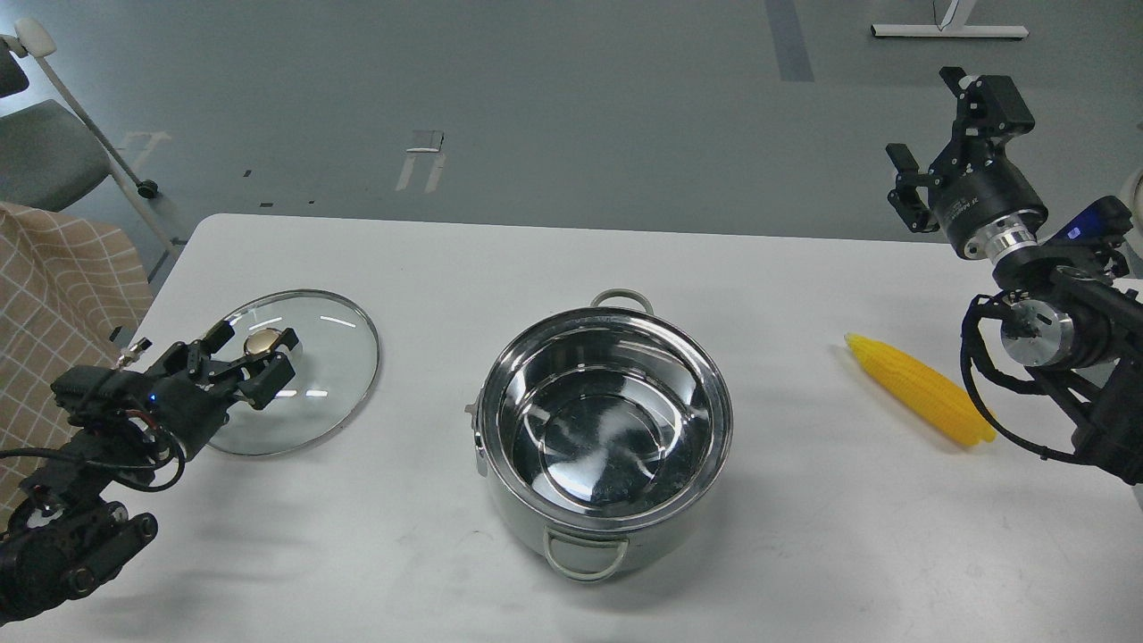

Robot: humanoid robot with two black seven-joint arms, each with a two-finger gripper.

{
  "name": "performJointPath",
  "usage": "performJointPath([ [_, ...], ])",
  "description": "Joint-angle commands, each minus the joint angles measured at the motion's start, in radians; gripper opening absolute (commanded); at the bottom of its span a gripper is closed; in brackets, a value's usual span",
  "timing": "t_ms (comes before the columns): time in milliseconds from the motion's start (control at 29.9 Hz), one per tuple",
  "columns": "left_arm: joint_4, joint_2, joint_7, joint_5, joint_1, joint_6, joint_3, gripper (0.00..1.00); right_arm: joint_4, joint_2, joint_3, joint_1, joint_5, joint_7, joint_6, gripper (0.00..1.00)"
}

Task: Open pot and put corn in
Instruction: 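Lower the lid onto the table, release, and raise the left gripper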

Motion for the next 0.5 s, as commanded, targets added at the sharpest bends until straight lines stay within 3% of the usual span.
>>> performJointPath([
  [0,-0.086,0.077,0.0,-0.122,-0.053,-0.022,-0.007,0.95,0.005,-0.017,-0.003,0.01,-0.03,0.0,0.0,1.0],
  [201,-0.183,0.197,0.0,-0.538,-0.225,-0.365,-0.01,0.96,0.055,-0.077,-0.015,0.033,-0.294,0.0,-0.06,1.0],
  [234,-0.183,0.206,0.0,-0.62,-0.274,-0.46,-0.013,0.96,0.08,-0.103,-0.018,0.044,-0.364,0.0,-0.063,1.0],
  [267,-0.183,0.206,0.0,-0.621,-0.274,-0.461,-0.013,0.96,0.08,-0.103,-0.018,0.044,-0.365,0.0,-0.063,1.0],
  [334,-0.183,0.217,0.0,-0.804,-0.349,-0.641,-0.016,0.96,0.12,-0.167,-0.066,0.075,-0.485,0.0,-0.066,1.0],
  [468,-0.183,0.214,0.0,-1.07,-0.422,-0.821,-0.019,0.96,0.203,-0.285,-0.219,0.135,-0.637,0.0,-0.066,1.0],
])
